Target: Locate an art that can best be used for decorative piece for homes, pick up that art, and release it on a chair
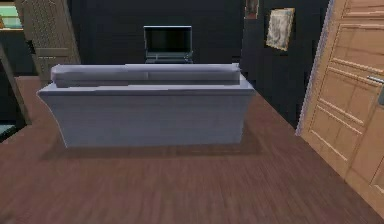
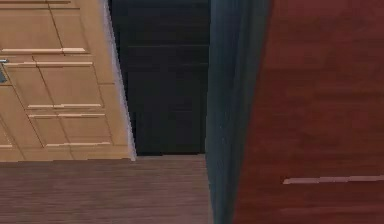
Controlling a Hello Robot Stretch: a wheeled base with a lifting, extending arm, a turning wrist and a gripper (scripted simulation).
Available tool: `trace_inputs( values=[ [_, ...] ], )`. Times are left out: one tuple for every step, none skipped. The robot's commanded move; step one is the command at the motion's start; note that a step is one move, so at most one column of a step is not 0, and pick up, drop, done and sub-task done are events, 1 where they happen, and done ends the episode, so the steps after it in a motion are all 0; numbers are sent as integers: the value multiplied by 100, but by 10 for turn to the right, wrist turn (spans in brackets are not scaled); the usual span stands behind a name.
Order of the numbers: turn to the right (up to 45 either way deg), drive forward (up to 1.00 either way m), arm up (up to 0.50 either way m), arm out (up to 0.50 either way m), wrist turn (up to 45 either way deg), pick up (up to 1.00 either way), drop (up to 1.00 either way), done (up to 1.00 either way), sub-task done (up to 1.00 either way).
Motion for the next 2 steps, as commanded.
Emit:
trace_inputs(
  values=[
    [-450, 0, 0, 0, 0, 0, 0, 0, 0],
    [-210, 0, 0, 0, 0, 0, 0, 0, 0]
  ],
)
